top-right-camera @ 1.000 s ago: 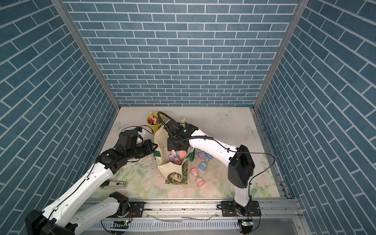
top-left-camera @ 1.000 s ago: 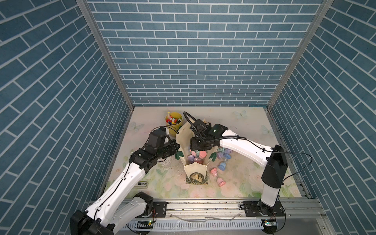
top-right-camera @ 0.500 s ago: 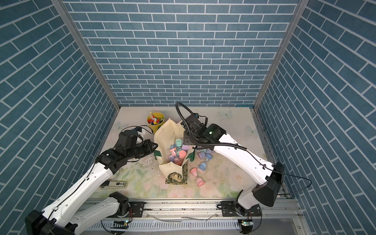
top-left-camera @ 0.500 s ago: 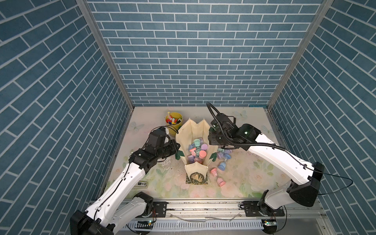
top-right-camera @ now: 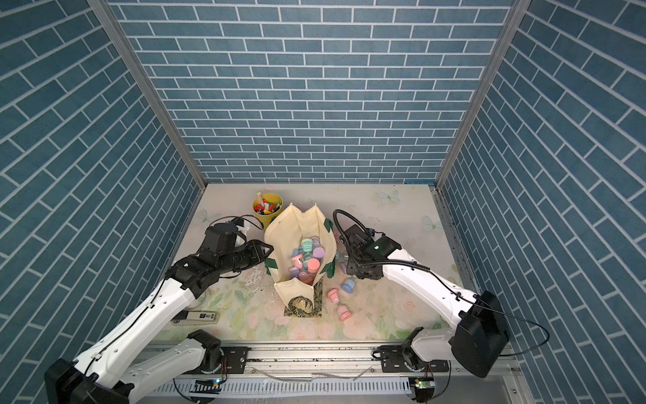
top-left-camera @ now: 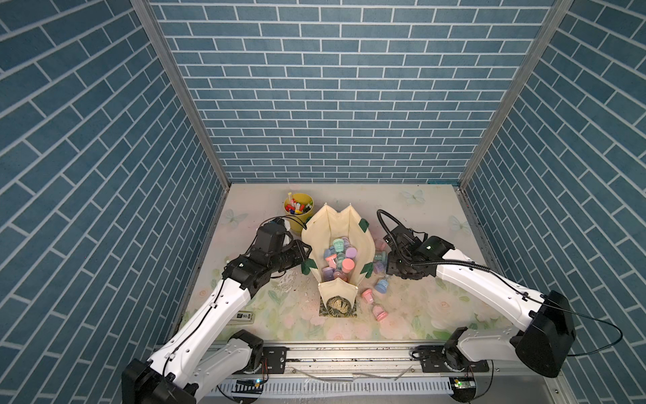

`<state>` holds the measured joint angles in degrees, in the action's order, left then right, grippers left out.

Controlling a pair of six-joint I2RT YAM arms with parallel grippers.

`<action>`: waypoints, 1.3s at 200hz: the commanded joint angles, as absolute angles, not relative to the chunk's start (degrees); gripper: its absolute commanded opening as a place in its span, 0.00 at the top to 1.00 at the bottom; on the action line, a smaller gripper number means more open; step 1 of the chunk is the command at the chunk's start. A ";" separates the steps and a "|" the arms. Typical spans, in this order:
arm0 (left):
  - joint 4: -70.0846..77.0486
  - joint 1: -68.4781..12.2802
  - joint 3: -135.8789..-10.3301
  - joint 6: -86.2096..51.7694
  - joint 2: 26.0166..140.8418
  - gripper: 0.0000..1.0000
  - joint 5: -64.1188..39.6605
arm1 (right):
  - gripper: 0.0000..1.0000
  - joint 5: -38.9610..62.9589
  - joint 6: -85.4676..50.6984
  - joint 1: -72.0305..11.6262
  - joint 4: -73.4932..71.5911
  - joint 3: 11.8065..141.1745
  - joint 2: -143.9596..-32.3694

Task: Put the hourglass into the canvas bag
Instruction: Pick up the hourglass from the center of the board.

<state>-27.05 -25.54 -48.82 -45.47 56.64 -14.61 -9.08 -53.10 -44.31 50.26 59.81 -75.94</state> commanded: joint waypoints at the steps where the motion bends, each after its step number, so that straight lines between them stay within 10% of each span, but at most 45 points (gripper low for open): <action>1: -26.46 -25.78 -49.61 -44.83 56.93 0.69 -14.74 | 0.44 -5.97 -58.28 -43.95 47.00 57.58 -76.58; 107: -26.10 -25.79 -48.43 -45.47 55.45 0.93 -15.65 | 0.49 -2.64 -60.48 -43.84 41.56 54.80 -85.76; 260: -25.40 -25.84 -47.47 -45.68 55.21 1.00 -15.87 | 0.67 1.24 -60.90 -39.99 34.90 53.72 -96.88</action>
<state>-25.98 -25.54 -48.14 -45.89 56.14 -15.73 0.34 -58.72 -40.58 35.92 54.96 -95.72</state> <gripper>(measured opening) 0.057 0.389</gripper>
